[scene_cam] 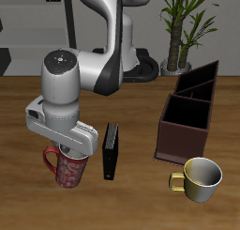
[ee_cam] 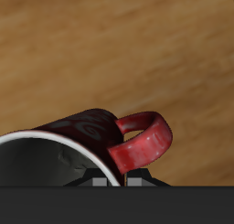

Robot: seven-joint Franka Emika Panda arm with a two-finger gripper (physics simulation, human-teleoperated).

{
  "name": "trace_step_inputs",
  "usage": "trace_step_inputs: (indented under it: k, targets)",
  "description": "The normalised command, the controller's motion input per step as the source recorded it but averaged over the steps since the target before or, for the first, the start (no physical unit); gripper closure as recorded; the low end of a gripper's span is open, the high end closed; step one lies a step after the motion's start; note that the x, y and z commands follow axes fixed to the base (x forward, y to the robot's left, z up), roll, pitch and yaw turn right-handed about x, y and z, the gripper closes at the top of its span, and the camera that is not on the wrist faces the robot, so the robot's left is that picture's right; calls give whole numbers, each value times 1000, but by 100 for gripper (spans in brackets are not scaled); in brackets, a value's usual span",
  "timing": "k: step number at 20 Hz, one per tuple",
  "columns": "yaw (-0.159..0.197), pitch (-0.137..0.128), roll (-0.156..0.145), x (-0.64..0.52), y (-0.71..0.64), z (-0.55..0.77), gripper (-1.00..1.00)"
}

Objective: Place the red mug into the left desk caddy's right compartment

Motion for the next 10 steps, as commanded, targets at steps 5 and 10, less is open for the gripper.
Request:
trace_step_inputs:
  k: [5, 10]
  targets:
    - [11, -51, -39, -210, -128, 481, 100]
    - [32, -86, -42, -369, -102, 764, 100]
